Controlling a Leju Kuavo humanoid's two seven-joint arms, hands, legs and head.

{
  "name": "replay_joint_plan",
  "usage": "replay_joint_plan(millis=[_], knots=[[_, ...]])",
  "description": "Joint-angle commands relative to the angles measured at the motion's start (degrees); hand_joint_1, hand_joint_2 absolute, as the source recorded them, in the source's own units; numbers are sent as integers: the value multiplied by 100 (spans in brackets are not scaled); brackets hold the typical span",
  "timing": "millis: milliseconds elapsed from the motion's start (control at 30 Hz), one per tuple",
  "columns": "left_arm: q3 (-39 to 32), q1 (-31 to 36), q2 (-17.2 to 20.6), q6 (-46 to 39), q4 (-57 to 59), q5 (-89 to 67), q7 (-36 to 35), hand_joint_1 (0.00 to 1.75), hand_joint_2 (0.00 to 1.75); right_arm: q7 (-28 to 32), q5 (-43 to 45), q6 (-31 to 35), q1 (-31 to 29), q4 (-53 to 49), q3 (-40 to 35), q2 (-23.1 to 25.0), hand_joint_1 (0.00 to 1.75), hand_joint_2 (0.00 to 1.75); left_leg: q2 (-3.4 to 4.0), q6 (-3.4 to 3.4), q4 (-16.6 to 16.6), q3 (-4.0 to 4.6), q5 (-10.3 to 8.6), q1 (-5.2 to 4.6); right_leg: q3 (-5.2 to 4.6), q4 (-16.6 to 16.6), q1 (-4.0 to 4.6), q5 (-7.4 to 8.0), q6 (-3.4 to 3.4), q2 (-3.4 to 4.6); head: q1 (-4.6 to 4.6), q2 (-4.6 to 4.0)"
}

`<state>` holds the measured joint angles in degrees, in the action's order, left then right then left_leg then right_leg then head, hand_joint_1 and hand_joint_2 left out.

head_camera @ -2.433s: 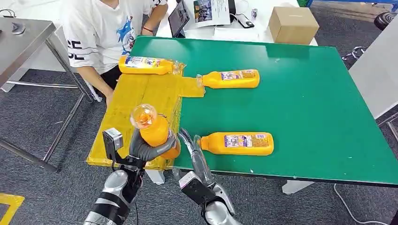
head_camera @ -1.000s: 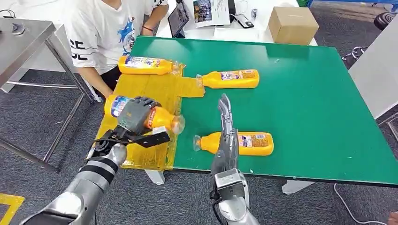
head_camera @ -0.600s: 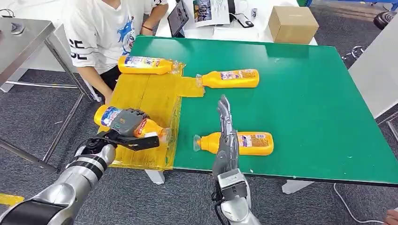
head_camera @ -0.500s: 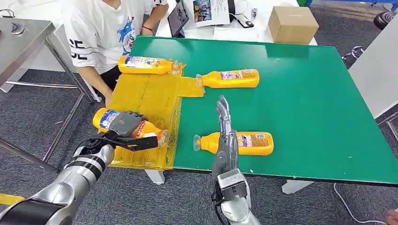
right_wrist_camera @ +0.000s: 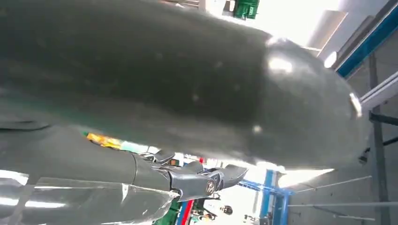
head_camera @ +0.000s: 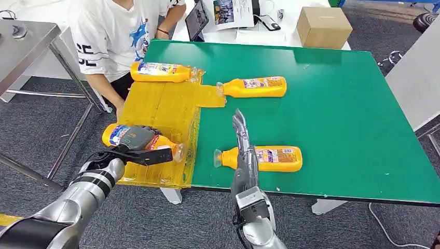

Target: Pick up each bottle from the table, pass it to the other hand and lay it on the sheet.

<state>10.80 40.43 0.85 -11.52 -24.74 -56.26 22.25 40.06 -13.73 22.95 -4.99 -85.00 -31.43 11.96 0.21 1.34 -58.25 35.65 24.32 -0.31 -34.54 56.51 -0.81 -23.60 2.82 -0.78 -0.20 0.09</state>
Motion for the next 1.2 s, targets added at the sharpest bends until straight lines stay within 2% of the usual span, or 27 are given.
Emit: replay_joint_plan(millis=[33,67,100,433,800,833,867,933,967,1067,1100,1133,1200], knots=[[-267,169,-75,313,386,239,144,5,175,-6,-91,-117,-156,485,12,-42,0,0,2,-7,4,-18,5,5,17,-5,4,-3,-7,7,0,0],[-286,140,-88,351,382,269,191,0,175,-6,-100,-138,-168,539,13,-29,0,0,3,-10,5,-29,9,9,30,-10,8,-5,-10,10,0,0],[-337,114,-103,431,370,339,259,0,0,-6,-119,-162,-179,595,20,-16,0,0,2,-6,4,-18,5,4,18,-6,4,-3,-6,6,0,0],[-589,-59,-99,1615,305,1010,817,0,0,-6,-85,-315,-274,875,44,11,0,0,6,-8,8,-30,7,5,30,-10,4,-2,-8,14,0,0],[-779,-213,-102,2193,139,1665,1224,0,0,-6,-71,-363,-313,998,64,22,0,0,8,-11,13,-57,9,8,56,-14,7,-2,-13,21,0,0],[-876,-248,-142,2087,42,1809,1317,0,0,-6,-87,-343,-310,1004,68,27,0,0,5,-8,10,-47,6,5,49,-12,3,-1,-9,16,2,0],[-1181,-307,-298,1611,-178,2162,1408,0,0,-6,-166,-326,-306,1055,97,47,0,0,6,-10,11,-53,7,6,54,-14,5,-1,-11,18,0,0],[-1892,-435,-689,247,-791,2840,1677,0,0,-169,-527,-270,-338,1156,113,53,0,0,-5,-9,8,-52,7,7,58,-12,6,-4,-10,8,0,0],[-2088,-533,-859,-468,-1248,3035,1775,0,175,-353,-774,-218,-385,1202,76,14,0,0,-17,-5,5,-36,2,5,44,-9,4,-3,-6,-7,2,0],[-1978,-643,-831,-418,-1577,3079,1608,0,175,-349,-763,-240,-403,1243,133,19,0,0,-14,-5,0,-25,2,8,30,-5,7,-3,-5,-6,4,0],[-2225,-727,-954,-1244,-1904,3216,1775,0,175,-612,-1165,-38,-477,1333,77,-42,0,0,-12,-7,-1,-31,7,8,38,-6,7,-5,-7,-2,2,0],[-2227,-876,-971,-1389,-2340,3631,1775,0,175,-889,-1445,7,-562,1395,50,-135,0,175,-14,-9,3,-46,11,9,52,-10,8,-10,-10,-1,2,0],[-2184,-1113,-925,-1848,-2910,4083,1775,0,175,-1398,-1996,214,-766,1543,201,-353,0,175,-2,-9,3,-44,11,10,51,-11,9,-5,-10,10,2,0]])
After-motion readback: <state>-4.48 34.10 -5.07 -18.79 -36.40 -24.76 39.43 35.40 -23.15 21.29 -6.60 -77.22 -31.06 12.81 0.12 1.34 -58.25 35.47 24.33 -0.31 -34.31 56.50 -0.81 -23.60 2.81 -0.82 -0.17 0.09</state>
